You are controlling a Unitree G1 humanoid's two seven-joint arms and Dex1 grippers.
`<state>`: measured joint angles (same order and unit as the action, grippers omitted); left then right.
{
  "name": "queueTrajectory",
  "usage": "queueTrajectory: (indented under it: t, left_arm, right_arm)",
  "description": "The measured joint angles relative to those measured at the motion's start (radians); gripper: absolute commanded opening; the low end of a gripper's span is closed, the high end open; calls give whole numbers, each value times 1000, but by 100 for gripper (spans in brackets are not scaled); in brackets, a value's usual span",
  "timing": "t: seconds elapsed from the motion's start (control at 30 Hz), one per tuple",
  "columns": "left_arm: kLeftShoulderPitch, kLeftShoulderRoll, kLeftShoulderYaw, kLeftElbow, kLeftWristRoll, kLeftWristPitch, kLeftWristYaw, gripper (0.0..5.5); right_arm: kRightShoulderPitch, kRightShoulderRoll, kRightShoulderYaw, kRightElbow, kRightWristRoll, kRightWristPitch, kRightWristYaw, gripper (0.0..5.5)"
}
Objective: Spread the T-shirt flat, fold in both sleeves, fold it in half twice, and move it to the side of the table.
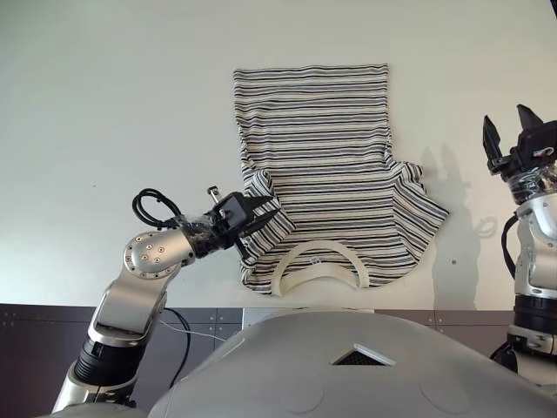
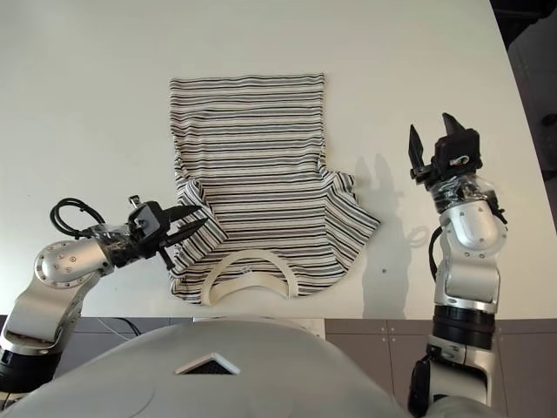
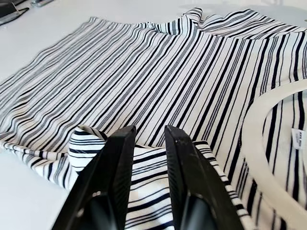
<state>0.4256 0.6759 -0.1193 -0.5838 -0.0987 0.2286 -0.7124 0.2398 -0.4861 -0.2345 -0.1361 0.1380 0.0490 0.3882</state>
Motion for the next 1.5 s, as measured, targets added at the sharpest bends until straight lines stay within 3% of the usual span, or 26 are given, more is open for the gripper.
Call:
queueTrajectory:
  t: [0.1, 0.3, 0.4, 0.57, 0.93, 1.03, 1.23, 1.5]
  left_arm:
    - [162, 51, 0, 63, 115, -179, 13, 109]
    - [319, 39, -4, 94, 233, -343, 100, 109]
    - [323, 39, -20, 104, 295, -387, 130, 109]
    - [319, 48, -32, 148, 342, -461, 150, 113]
    - [319, 39, -29, 111, 317, -402, 138, 113]
    - [324, 22, -14, 105, 238, -367, 127, 113]
    - [305, -12, 54, 140, 72, -372, 102, 113]
    - [292, -21, 53, 209, 65, -438, 88, 113]
  right_arm:
    - [146, 31, -46, -105, 157, 168, 40, 239]
    - [387, 99, -127, -310, 467, 477, 50, 239]
    - [420, 159, -137, -369, 616, 618, -16, 239]
    - [373, 209, -126, -379, 655, 673, -111, 223]
    - [364, 221, -100, -364, 628, 658, -133, 12]
    - [363, 212, -70, -361, 548, 603, -130, 12]
    - [445, 125, 114, -418, 224, 289, -11, 12]
    - [464, 108, 234, -528, 107, 125, 59, 12]
